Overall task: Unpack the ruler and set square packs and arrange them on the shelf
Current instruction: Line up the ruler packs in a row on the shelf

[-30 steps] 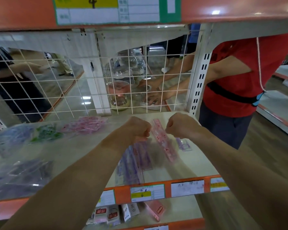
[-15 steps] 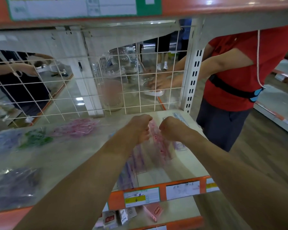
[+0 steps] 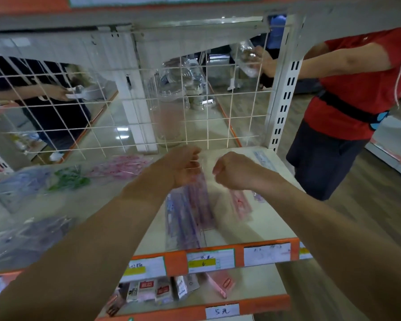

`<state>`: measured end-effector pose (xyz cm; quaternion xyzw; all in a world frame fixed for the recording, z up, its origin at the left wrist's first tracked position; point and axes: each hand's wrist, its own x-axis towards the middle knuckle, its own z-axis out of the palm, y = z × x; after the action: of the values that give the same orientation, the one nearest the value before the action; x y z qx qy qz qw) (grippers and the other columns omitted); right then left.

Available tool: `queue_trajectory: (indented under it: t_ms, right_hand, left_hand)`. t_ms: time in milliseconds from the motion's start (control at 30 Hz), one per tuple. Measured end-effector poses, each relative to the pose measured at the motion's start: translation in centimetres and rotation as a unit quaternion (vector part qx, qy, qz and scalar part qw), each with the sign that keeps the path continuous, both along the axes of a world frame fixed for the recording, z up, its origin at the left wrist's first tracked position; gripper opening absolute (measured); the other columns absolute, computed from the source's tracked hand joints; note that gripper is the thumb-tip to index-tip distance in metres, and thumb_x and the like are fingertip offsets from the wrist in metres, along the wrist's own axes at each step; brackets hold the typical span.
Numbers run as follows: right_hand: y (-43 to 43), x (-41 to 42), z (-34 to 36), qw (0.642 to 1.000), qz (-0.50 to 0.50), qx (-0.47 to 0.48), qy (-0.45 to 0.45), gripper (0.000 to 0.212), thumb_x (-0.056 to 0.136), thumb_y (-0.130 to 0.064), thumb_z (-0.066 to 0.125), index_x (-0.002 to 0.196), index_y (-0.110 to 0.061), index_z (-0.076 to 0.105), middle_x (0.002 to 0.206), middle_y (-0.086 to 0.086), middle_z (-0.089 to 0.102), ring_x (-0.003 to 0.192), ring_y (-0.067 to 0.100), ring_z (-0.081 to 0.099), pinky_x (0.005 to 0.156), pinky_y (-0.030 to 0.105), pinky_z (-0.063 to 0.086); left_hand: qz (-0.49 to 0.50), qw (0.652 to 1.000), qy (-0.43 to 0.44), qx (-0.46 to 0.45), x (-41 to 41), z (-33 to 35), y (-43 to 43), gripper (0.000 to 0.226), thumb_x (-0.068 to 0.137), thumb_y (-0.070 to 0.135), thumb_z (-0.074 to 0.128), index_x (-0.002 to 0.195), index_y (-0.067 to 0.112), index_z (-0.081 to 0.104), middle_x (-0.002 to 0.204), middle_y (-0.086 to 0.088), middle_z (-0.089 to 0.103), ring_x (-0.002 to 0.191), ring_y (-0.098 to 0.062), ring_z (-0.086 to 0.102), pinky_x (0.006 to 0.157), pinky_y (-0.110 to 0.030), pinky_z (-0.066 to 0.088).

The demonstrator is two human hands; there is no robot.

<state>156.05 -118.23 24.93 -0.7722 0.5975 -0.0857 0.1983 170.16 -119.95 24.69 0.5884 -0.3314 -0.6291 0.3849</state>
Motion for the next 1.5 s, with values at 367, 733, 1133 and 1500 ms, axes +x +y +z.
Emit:
queue_trajectory:
  t_ms: [367,733,1133,1500]
  right_hand:
    - [4.8,7.2,-1.9,0.991,0.086,0.004,0.1,0.048,0.082,-0.046,0.064,0.119,-0.015,0.059,0.116,0.006,0.062,0.11,0.025,0.058,0.075,0.027,0.038]
    - [3.8,4.7,-2.0,0.976,-0.032,0.146,-0.159,0.03,0.083,-0.013,0.071,0.061,-0.008,0.052,0.051,0.005,0.046,0.042,0.015,0.047,0.046,0.023,0.044]
    - [3.1,2.0,-1.9,0.871,-0.119,0.146,-0.454,0.007,0.087,-0.015,0.065,0.092,-0.017,0.071,0.088,0.006,0.071,0.07,0.01,0.066,0.061,0.02,0.052]
    - [2.5,-1.5,-0.7,0.883,-0.15,0.071,-0.44,0.009,0.088,-0.008,0.063,0.087,-0.013,0.071,0.076,0.004,0.066,0.066,0.012,0.058,0.057,0.017,0.049]
  left_hand:
    - [0.029,0.999,-0.045,0.006,6.2,-1.0,3.6,0.017,0.092,0.017,0.053,0.075,0.017,0.052,0.073,-0.002,0.052,0.068,-0.016,0.054,0.068,-0.03,0.043]
    - [0.025,0.997,-0.073,0.001,6.9,-1.8,5.1,0.016,0.091,0.01,0.057,0.075,0.012,0.056,0.073,-0.004,0.052,0.065,-0.015,0.051,0.066,-0.03,0.043]
    - [-0.052,0.992,0.11,-0.023,3.5,-2.1,5.1,0.016,0.093,0.008,0.053,0.102,0.011,0.066,0.091,-0.012,0.069,0.08,-0.024,0.068,0.067,-0.034,0.058]
    - [-0.041,0.987,0.15,-0.035,0.7,-1.0,3.6,0.018,0.097,0.005,0.046,0.103,0.007,0.063,0.081,-0.012,0.069,0.076,-0.025,0.068,0.07,-0.042,0.059]
